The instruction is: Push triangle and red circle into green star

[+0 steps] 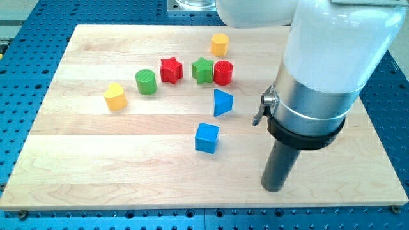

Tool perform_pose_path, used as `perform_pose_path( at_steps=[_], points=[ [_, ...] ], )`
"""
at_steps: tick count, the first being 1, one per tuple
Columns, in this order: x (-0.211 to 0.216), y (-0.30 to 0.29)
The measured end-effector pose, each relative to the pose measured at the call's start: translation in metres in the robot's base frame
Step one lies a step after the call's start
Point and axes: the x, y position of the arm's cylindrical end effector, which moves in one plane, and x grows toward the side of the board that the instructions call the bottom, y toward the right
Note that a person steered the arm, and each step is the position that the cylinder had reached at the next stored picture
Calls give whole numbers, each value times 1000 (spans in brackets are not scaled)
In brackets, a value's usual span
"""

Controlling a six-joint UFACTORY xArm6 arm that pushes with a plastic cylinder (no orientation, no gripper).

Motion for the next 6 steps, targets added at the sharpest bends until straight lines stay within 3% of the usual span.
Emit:
perform_pose_path(
  at_steps=[3, 4, 5, 6],
  points=[
    [0, 1],
    [-2, -72],
    [-4, -94],
    [-41, -84]
  ],
)
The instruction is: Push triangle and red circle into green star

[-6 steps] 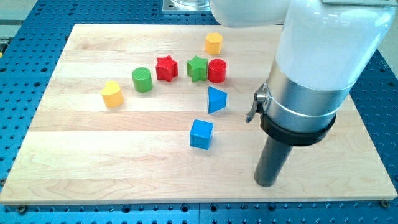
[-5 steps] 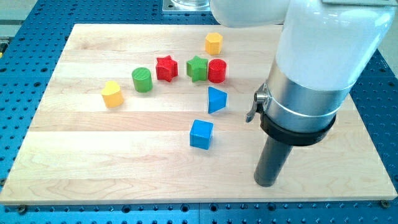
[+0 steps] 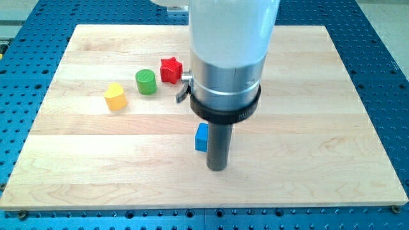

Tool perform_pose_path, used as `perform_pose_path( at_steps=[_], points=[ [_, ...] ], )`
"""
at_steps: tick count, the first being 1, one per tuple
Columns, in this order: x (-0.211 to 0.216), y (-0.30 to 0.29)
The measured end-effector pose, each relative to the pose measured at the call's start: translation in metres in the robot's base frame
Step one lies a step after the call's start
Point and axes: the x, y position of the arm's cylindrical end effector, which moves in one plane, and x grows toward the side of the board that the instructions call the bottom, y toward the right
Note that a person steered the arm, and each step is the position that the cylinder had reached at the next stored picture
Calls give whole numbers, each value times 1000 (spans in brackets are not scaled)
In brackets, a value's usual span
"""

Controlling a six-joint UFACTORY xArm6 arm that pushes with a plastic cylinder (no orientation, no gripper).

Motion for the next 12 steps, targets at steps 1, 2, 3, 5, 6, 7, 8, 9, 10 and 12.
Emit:
perform_pose_path(
  at_steps=[1, 2, 3, 5, 6, 7, 8, 9, 10, 12],
  points=[
    [-4, 7],
    [-19, 28],
    [-28, 51],
    [-88, 58],
    [-113, 13],
    [-146, 11],
    [-128, -18],
    [-89, -19],
    [-109, -52],
    [-148, 20]
  ],
)
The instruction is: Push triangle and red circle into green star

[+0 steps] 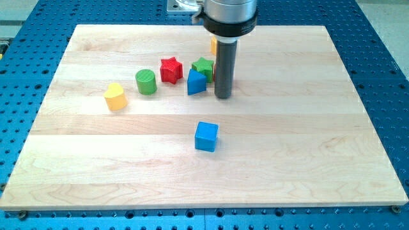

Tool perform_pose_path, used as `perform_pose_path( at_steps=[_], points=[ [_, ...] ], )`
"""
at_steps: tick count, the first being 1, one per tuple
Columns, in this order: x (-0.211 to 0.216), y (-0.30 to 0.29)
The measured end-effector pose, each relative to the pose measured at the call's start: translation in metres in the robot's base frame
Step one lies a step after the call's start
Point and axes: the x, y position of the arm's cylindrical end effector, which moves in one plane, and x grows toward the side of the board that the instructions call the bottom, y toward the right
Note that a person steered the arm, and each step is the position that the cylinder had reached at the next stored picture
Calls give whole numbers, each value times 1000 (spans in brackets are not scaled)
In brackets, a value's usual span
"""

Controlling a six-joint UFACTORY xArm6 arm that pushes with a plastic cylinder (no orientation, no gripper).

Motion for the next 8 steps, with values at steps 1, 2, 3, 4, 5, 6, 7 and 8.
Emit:
perform_pose_path(
  at_steps=[1, 2, 3, 4, 5, 6, 7, 8],
  points=[
    [6, -25],
    [16, -9],
    [2, 53],
    [-37, 47],
    [-48, 46],
    [-53, 38],
    [-58, 8],
    [-52, -17]
  ],
)
